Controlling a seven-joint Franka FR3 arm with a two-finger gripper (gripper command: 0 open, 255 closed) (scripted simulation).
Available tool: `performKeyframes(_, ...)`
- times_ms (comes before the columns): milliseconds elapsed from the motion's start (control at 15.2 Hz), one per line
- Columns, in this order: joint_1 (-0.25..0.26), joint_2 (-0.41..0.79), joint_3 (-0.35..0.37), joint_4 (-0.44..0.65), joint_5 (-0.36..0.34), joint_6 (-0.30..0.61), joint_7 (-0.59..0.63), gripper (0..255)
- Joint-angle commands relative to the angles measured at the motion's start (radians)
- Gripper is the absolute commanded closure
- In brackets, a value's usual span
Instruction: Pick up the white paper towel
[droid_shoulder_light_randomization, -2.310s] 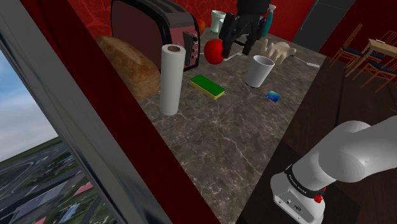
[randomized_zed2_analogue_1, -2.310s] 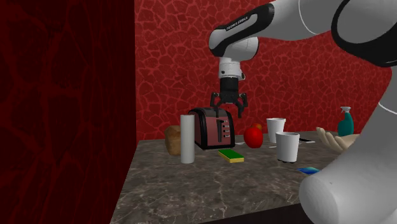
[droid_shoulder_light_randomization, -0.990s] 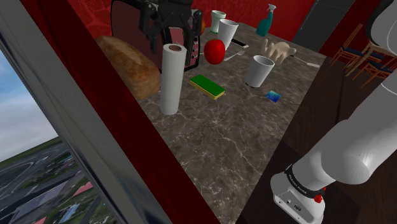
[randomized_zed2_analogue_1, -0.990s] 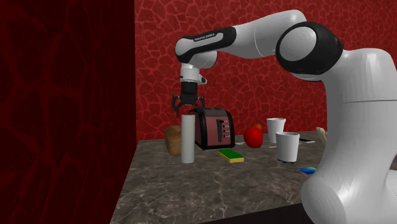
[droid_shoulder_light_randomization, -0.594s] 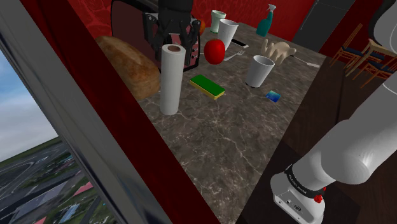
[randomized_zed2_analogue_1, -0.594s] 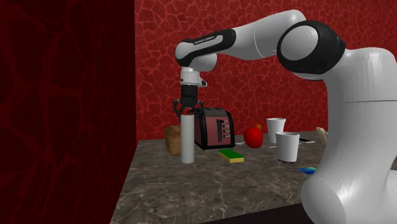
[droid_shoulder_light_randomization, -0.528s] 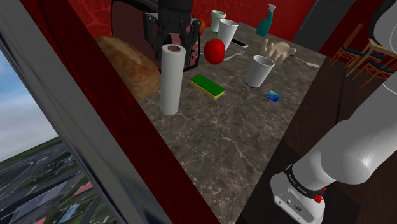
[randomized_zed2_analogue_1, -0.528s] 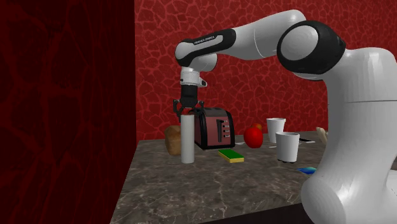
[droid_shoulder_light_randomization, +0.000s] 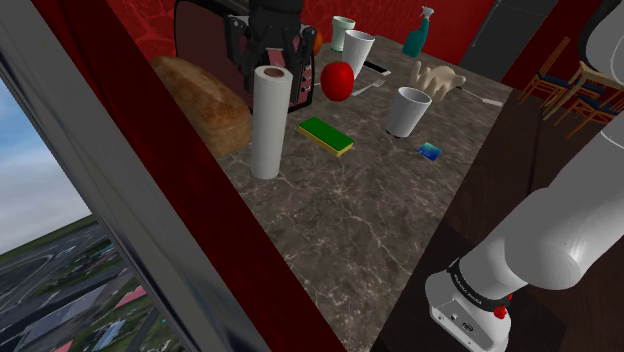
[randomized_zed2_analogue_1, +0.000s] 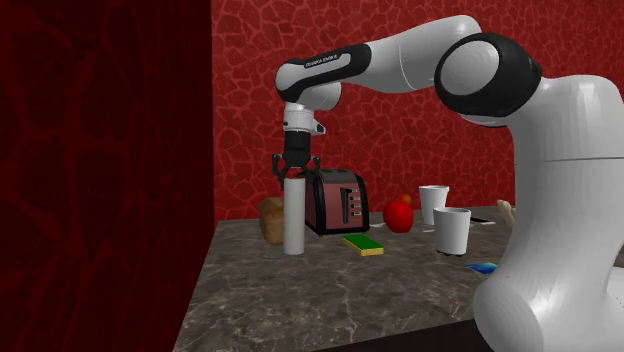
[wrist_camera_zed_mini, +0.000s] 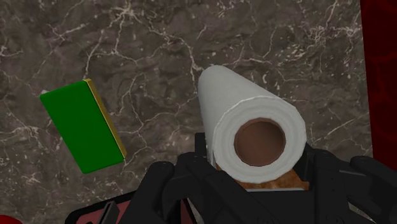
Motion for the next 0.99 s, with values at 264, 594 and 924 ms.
performKeyframes(264, 0.011, 0.032, 0.006, 0.114, -0.017, -0.086, 0.016, 255)
performKeyframes(594, 0.026, 0.070, 0.012, 0.229, -0.038, -0.168, 0.033, 255)
performKeyframes(924, 0.041, 0.102, 0.017, 0.313, -0.056, -0.224, 0.045, 255)
